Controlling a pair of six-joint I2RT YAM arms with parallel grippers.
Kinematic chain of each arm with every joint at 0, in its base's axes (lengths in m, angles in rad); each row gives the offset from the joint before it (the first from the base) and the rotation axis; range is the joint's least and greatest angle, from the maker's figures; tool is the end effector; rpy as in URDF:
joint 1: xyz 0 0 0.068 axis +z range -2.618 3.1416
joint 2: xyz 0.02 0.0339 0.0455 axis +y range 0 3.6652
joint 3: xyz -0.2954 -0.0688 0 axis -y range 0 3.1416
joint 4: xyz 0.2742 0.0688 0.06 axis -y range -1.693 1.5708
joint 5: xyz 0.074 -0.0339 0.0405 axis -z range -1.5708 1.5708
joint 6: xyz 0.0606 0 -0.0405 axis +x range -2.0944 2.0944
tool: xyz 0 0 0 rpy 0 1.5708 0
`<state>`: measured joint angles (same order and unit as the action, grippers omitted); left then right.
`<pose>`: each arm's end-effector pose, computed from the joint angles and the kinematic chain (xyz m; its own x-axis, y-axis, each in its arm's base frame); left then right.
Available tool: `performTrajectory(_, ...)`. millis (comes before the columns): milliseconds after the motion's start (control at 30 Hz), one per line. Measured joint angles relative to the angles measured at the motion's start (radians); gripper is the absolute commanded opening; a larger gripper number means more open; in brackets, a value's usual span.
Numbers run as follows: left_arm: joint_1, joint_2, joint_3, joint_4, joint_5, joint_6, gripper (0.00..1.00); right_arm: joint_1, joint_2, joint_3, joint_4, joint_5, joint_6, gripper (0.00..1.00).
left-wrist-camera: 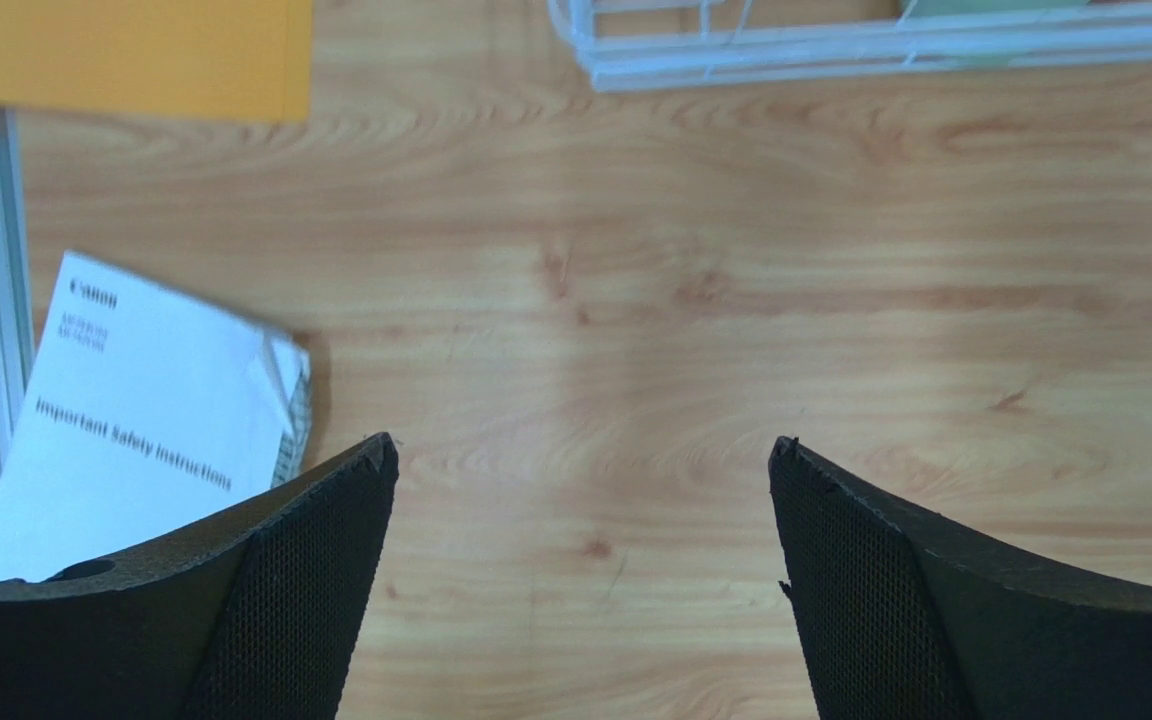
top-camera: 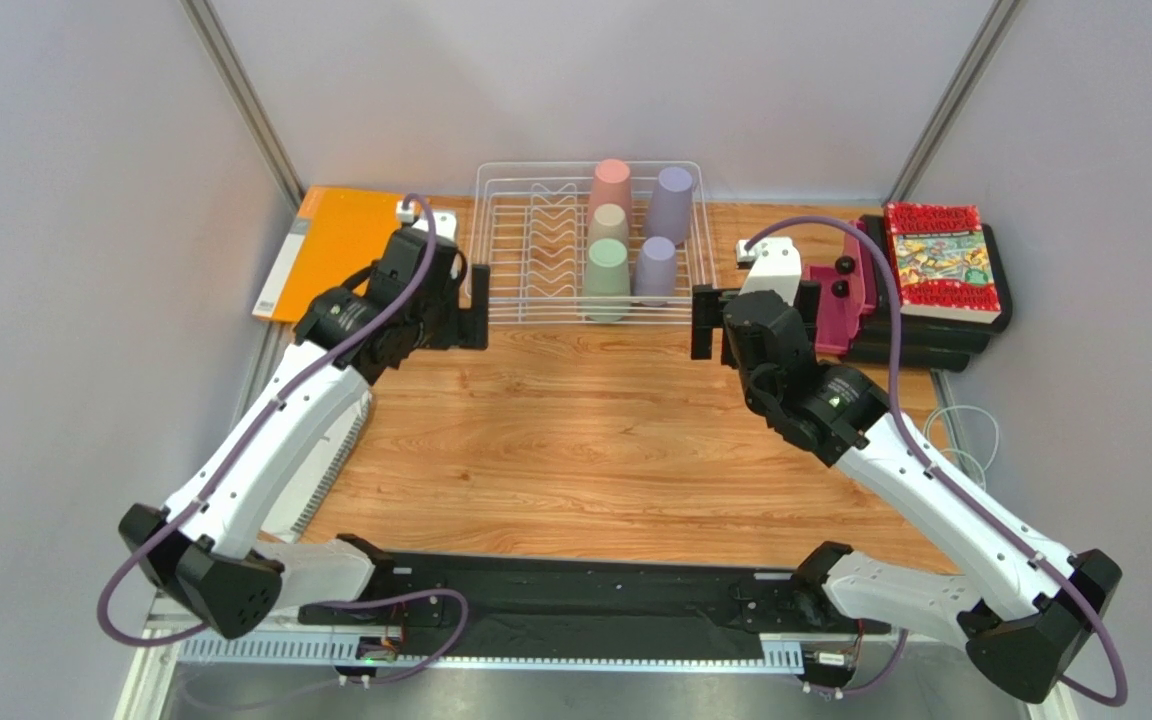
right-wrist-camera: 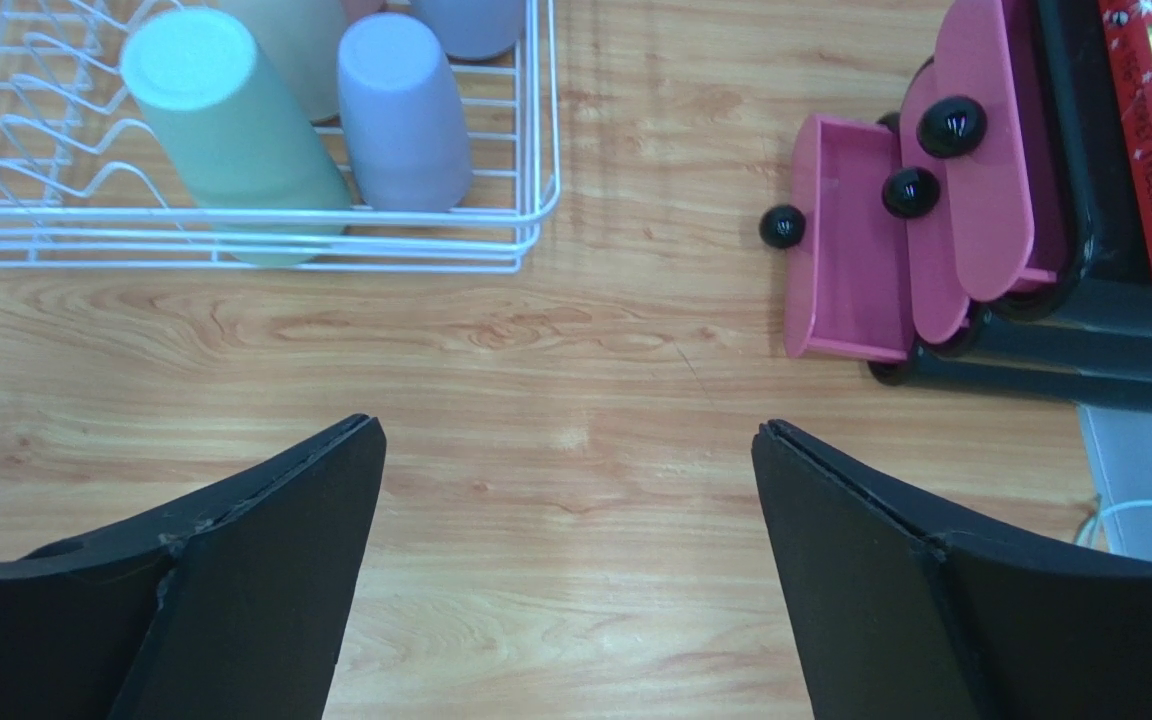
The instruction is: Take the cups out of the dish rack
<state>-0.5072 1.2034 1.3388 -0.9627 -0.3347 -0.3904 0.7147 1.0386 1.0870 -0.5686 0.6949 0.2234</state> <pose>0.2425 -0.1120 0.3890 -0.6957 -0.0246 -0.7180 -0.0003 0.9994 -0.0340 0.2110 0.1317 0.3813 -0.3847 -0.1085 -0.9167 0.0015 0.9930 -0.1181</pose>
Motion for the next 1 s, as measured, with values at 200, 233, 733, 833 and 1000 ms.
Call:
performTrajectory(200,-0.03,0.239,0.271,0.067,0.016,0.033,1.0,0.0,0.016,0.022,-0.041,0.011,0.001,0.85)
performTrajectory(233,-0.031,0.293,0.333,0.068,0.021,0.041,1.0,0.0,0.016,0.032,-0.042,0.01,0.004,0.85)
performTrajectory(733,-0.069,1.017,1.061,0.066,0.138,0.114,0.97,0.0,0.011,0.058,-0.082,-0.055,0.046,0.9)
performTrajectory(833,-0.082,1.05,1.059,0.073,0.151,0.131,0.97,0.0,0.011,0.055,-0.082,-0.069,0.053,0.9)
performTrajectory(1000,-0.106,1.062,1.056,0.101,0.175,0.147,0.97,0.0,0.02,0.043,-0.079,-0.083,0.062,0.91)
